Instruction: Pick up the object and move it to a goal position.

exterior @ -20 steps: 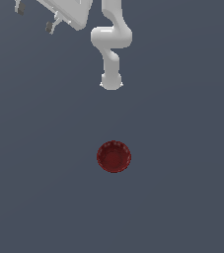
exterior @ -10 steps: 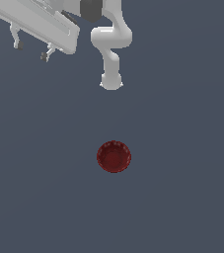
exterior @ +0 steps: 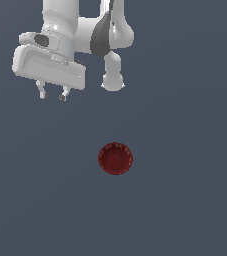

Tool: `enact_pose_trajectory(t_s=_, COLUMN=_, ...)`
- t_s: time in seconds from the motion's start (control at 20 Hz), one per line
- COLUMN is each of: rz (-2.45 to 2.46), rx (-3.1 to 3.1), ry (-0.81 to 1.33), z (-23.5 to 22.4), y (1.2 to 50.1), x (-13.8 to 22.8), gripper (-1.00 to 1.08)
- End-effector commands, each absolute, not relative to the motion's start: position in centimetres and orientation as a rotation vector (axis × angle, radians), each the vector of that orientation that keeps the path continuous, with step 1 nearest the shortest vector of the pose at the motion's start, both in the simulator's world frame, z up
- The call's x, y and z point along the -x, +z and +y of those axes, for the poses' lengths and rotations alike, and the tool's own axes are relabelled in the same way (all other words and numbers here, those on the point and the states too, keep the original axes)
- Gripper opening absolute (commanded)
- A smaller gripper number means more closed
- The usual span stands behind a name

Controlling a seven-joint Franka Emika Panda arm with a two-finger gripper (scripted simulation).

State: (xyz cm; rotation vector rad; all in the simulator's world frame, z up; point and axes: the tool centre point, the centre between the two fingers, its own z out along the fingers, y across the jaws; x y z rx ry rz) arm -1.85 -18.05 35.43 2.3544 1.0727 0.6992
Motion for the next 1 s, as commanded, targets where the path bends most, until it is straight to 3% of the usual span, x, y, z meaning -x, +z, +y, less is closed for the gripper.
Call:
enact_pose_trajectory(t_s=0.0, rz=1.144, rx=-2.347, ry=0.688, z=-16.7, y=32.0, x=1.3, gripper=0.28)
enact_pose_trajectory(t_s=0.55, rz=1.515, rx=-2.277, ry=0.644, z=-6.0, y=16.3, x=1.0, gripper=0.28)
enact_pose_trajectory(t_s=0.95, rz=1.704, rx=-2.215, ry=0.627, z=0.5, y=9.5, x=2.7, gripper=0.28)
